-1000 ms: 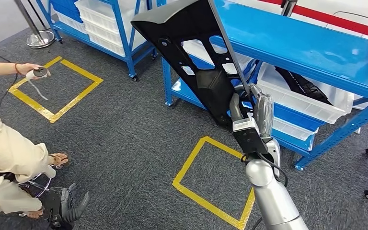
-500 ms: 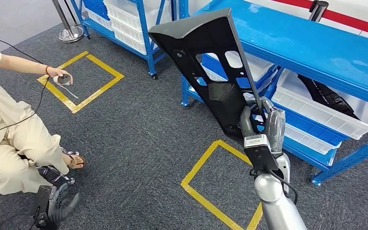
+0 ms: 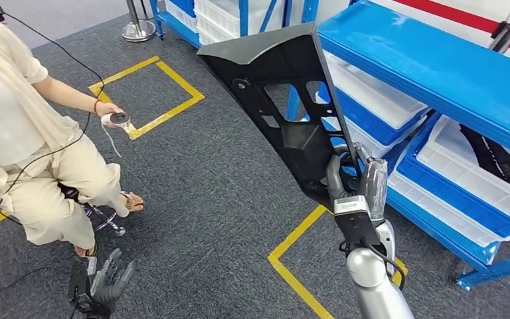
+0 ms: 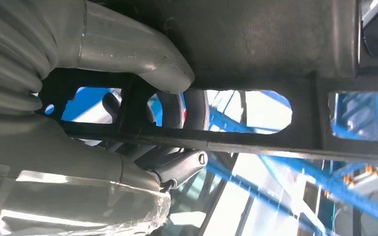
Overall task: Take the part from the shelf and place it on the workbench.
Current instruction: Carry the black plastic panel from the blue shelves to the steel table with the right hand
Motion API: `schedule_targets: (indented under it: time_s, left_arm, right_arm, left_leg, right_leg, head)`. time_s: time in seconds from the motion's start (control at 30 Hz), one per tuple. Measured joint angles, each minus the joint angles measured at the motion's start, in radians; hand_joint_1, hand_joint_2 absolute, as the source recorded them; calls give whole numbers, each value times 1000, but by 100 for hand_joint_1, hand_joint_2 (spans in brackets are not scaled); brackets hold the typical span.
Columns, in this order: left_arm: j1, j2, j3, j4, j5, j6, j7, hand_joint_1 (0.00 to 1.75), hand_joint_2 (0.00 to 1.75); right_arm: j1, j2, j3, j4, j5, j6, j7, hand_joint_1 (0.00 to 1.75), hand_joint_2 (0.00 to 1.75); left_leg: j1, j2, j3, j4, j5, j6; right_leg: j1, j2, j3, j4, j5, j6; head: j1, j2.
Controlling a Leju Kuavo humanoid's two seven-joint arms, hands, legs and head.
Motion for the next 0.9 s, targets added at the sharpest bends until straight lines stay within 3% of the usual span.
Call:
schedule_targets:
  time_s: [0.03,0.07,0.13,0.17,0.23,0.3,0.37,0.43,0.5,0.53,0.57,0.67,0.73,0.8,0.83,0.9]
  left_arm:
    - [7,-14,13,1,19,-9,-7,0,175]
    - [14,-28,26,1,35,-16,-13,0,175]
    - [25,-47,46,2,50,-21,-20,0,175]
    - [29,-53,53,2,52,-16,-23,0,175]
    - [38,-60,66,1,49,4,-27,0,175]
    - [52,-61,77,1,45,30,-28,0,175]
    - [65,-61,85,1,38,58,-27,0,175]
    - [72,-61,91,1,31,80,-27,0,175]
    - [81,-61,99,1,26,93,-27,0,175]
    - [88,-60,102,1,25,96,-27,0,175]
    - [94,-60,104,1,24,98,-27,0,175]
    - [101,-58,105,1,21,102,-27,0,175]
    - [101,-57,105,1,21,102,-27,0,175]
    - [101,-57,105,1,20,105,-27,0,175]
    - [100,-57,105,1,17,108,-27,0,175]
    - [100,-57,105,0,11,114,-28,0,175]
  right_arm:
    - [-1,-1,0,3,-9,3,-3,175,175]
    - [-2,-3,0,6,-18,6,-6,175,175]
    - [-7,-6,1,12,-28,9,-10,175,175]
    - [-11,-8,1,14,-31,9,-11,175,175]
    - [-17,-10,2,19,-38,8,-12,175,175]
    - [-20,-13,3,21,-47,5,-12,175,175]
    - [-23,-17,5,22,-58,0,-12,175,175]
    - [-24,-20,6,22,-70,-8,-13,175,175]
    - [-22,-24,6,22,-77,-14,-14,175,175]
    - [-21,-26,7,22,-79,-14,-14,175,175]
    - [-19,-27,8,22,-80,-14,-15,175,175]
    - [-18,-28,12,22,-82,-16,-15,175,175]
    - [-19,-28,13,22,-82,-16,-15,175,175]
    - [-18,-28,13,22,-82,-17,-15,175,175]
    - [-17,-30,13,22,-82,-20,-16,175,175]
    - [-13,-36,14,20,-83,-26,-17,175,175]
  left_leg:
    - [0,-12,0,0,0,0]
    - [0,-24,0,1,0,0]
    - [0,-46,-1,5,-1,-3]
    - [-3,-56,-3,9,-3,-6]
    - [-5,-70,-8,15,-6,-14]
    - [-2,-75,-12,16,-7,-24]
    - [0,-40,-25,48,-28,-35]
    - [1,8,-75,156,-85,-44]
    - [5,24,-139,282,-135,-51]
    - [7,27,-153,307,-136,-52]
    - [8,30,-146,289,-119,-53]
    - [10,47,-72,145,-44,-51]
    - [10,53,-58,120,-34,-50]
    - [6,78,-31,72,-25,-47]
    - [1,79,-19,46,-21,-39]
    - [-5,61,-1,12,-13,-16]
  right_leg:
    - [0,3,-12,13,3,6]
    - [-1,5,-3,-17,23,15]
    - [-6,24,56,-157,85,31]
    - [-8,34,85,-219,110,33]
    - [-10,44,110,-270,130,26]
    - [-8,31,115,-272,134,12]
    - [-11,18,121,-277,137,-1]
    - [-10,2,126,-279,134,-11]
    - [-6,-16,129,-279,131,-16]
    - [-5,-24,129,-279,130,-17]
    - [-5,-32,130,-279,129,-18]
    - [-5,-50,133,-279,125,-18]
    - [-5,-52,134,-279,125,-18]
    - [0,-57,135,-278,122,-14]
    - [3,-68,138,-279,119,-8]
    - [7,-58,130,-253,98,5]
  head:
    - [0,0]
    - [0,0]
    - [1,0]
    - [0,0]
    - [0,0]
    - [-1,0]
    - [-3,0]
    - [-7,0]
    - [-8,0]
    - [-8,0]
    - [-8,0]
    - [-8,0]
    - [-8,0]
    - [-8,0]
    - [-7,0]
    - [-3,0]
